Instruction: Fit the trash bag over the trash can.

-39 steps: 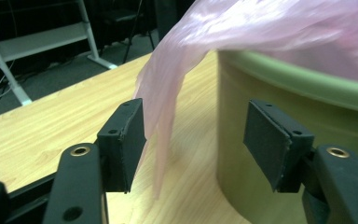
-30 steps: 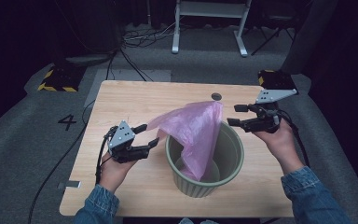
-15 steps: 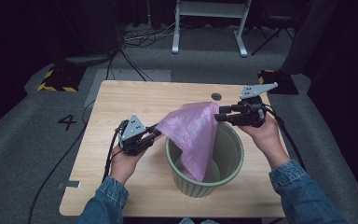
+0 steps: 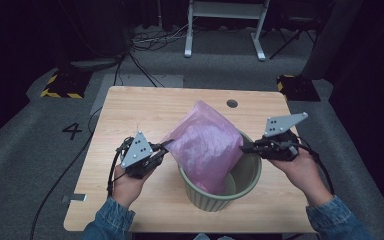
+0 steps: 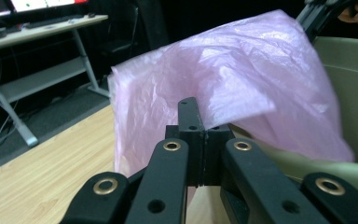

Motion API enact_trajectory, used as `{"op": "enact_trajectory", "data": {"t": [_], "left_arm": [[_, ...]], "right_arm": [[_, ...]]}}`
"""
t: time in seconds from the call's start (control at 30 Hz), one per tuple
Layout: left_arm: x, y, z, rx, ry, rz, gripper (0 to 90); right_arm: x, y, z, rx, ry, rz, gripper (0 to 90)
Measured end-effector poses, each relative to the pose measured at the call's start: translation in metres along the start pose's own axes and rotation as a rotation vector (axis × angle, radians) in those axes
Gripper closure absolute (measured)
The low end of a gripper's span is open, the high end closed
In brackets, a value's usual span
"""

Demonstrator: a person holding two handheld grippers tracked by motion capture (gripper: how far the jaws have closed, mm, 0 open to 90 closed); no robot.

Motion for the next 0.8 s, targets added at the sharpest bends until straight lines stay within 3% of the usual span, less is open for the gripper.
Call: {"op": "enact_trajectory", "data": {"t": [0.17,0.33,0.43,0.53,0.7,0.8], "left_arm": [[0.014,-0.003,0.006,0.011,-0.016,-0.002,89.2],[0.014,0.002,0.001,0.017,-0.022,0.002,89.2],[0.016,0.009,0.001,0.034,-0.028,-0.012,89.2],[0.017,0.015,0.000,0.035,-0.034,-0.029,89.3],[0.019,0.017,0.003,0.030,-0.038,-0.039,89.3],[0.020,0.019,0.004,0.036,-0.043,-0.044,89.3]], "right_arm": [[-0.016,-0.019,0.013,-0.012,-0.002,-0.021,86.7],[-0.021,-0.019,0.016,-0.003,-0.023,-0.020,75.8],[-0.018,-0.012,0.022,0.024,-0.061,-0.030,63.8],[-0.010,-0.005,0.033,0.062,-0.110,-0.055,57.6],[0.003,0.002,0.050,0.099,-0.164,-0.091,53.7],[0.006,0.013,0.052,0.126,-0.167,-0.092,53.4]]}}
Point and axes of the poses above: each handheld gripper's, and its own axes: z roughly backward along the jaws, y roughly out of its top, x roughly to its right, the point moved 4 cm from there along -z, roughly forward along the jaws, and after that the axes turned 6 degrees about -y, right-handed, at the moved point
